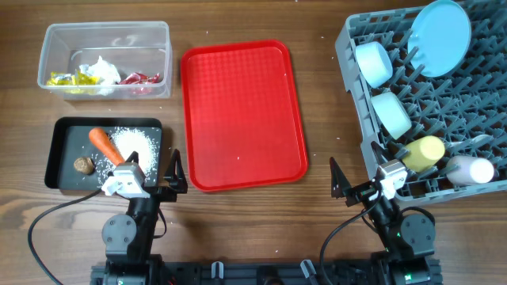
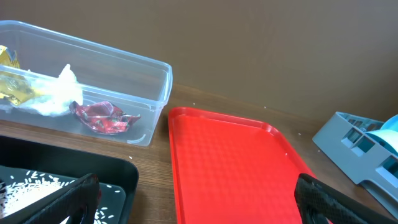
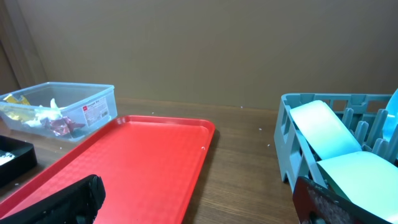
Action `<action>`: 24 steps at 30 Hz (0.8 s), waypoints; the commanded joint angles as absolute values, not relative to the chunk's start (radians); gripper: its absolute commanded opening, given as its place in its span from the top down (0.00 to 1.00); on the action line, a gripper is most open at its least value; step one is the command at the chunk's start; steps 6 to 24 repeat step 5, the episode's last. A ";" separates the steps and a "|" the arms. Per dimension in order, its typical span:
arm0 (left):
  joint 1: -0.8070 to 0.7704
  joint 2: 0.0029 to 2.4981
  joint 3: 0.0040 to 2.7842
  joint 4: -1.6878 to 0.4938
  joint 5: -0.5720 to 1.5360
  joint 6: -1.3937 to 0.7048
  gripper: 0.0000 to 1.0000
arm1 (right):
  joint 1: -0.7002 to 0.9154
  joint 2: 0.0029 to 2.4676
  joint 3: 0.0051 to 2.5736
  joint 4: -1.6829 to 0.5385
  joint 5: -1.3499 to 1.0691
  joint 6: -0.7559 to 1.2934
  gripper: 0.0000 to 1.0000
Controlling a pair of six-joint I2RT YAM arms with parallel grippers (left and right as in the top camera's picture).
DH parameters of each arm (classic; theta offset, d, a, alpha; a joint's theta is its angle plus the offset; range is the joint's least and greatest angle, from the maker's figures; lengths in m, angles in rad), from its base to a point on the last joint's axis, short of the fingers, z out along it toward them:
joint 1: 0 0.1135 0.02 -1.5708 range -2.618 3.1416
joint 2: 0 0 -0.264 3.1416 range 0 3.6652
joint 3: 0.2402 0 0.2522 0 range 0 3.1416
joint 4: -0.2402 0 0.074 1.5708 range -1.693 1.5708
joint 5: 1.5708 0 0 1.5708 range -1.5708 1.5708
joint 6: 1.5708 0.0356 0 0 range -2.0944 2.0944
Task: Sort waste into correct bins and load items into the dishwasher rack
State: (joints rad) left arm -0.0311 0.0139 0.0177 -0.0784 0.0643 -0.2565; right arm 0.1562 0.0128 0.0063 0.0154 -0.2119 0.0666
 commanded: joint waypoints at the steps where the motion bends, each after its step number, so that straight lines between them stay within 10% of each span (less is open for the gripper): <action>1: -0.036 0.005 0.006 -0.074 0.051 -0.244 0.00 | 0.153 0.014 0.005 0.017 -0.203 0.081 0.00; 24: -0.036 0.005 0.006 -0.074 0.051 -0.243 0.00 | 0.153 0.014 0.005 0.017 -0.203 0.081 0.00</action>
